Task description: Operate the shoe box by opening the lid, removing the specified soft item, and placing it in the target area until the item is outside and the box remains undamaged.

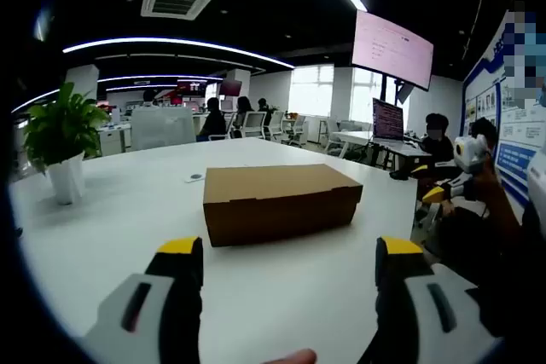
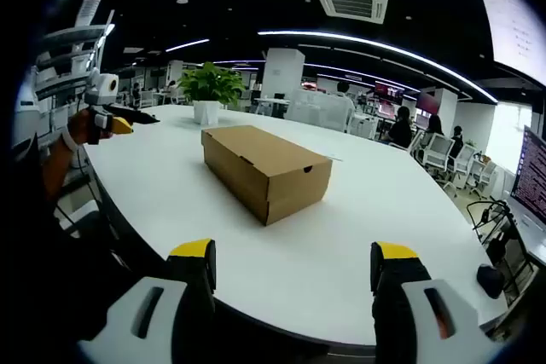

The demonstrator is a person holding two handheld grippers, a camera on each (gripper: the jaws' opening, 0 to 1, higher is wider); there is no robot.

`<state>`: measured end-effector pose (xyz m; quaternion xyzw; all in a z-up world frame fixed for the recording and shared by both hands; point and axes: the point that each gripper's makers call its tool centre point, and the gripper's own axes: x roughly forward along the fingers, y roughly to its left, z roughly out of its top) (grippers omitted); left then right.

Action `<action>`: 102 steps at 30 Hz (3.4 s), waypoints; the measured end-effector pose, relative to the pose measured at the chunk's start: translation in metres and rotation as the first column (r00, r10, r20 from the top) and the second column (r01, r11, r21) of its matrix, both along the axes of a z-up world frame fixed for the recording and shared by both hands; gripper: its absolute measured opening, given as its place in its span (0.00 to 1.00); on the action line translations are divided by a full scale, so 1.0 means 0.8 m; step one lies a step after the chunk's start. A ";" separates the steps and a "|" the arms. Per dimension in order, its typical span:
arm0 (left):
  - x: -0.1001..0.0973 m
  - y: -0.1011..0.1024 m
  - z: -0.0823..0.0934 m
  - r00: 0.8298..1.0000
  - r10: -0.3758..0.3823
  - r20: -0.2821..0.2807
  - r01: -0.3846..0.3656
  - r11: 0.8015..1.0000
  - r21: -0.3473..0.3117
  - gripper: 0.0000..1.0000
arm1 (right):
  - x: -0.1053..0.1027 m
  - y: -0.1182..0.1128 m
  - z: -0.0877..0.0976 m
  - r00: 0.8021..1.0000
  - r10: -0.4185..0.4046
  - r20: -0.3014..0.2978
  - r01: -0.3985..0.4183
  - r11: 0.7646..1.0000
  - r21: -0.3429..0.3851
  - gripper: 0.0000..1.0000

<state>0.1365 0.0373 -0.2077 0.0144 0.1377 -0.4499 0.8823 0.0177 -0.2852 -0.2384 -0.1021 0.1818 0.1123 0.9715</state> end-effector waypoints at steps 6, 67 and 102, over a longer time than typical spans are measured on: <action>0.000 -0.006 0.014 1.000 0.008 0.014 -0.007 0.997 -0.079 0.97 | -0.001 -0.004 -0.001 1.000 -0.005 0.000 0.005 1.000 0.010 0.76; 0.035 0.008 0.013 0.999 0.047 0.012 -0.047 0.999 -0.011 0.83 | 0.036 0.010 0.015 1.000 0.028 0.015 -0.029 0.997 0.069 0.76; 0.111 -0.006 -0.007 0.998 0.058 -0.025 -0.057 0.998 0.029 0.78 | 0.152 0.010 0.017 0.997 0.077 -0.007 -0.076 0.991 0.108 0.73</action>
